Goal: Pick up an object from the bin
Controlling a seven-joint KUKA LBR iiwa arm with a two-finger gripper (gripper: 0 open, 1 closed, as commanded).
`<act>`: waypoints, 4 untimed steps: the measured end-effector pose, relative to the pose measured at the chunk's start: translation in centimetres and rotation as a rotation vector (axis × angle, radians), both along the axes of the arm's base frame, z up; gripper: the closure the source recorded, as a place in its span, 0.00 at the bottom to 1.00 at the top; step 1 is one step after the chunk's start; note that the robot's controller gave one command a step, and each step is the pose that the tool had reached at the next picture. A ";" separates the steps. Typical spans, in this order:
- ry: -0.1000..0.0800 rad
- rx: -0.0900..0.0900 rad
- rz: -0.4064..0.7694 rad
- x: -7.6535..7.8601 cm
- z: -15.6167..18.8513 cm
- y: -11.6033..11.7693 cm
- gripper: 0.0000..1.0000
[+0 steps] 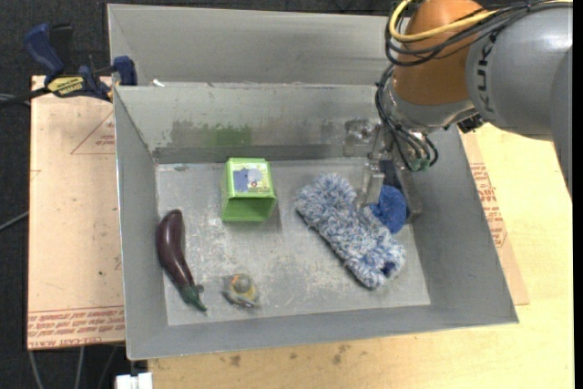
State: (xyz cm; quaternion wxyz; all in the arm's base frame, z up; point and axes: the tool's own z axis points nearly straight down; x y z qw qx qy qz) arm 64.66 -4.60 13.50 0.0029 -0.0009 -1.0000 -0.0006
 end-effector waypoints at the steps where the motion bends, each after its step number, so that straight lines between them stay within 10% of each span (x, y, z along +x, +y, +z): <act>1: -0.007 -0.001 0.001 0.2 0.5 0.0 0.00; 2: -0.016 -0.001 0.035 -0.8 -3.4 0.7 0.00; 3: -0.014 -0.002 0.001 -3.4 -6.2 1.9 1.00; 4: -0.014 -0.002 0.001 -3.4 -6.2 1.9 1.00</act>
Offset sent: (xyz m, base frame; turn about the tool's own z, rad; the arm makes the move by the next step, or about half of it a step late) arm -0.0187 0.0120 -0.0650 -0.0626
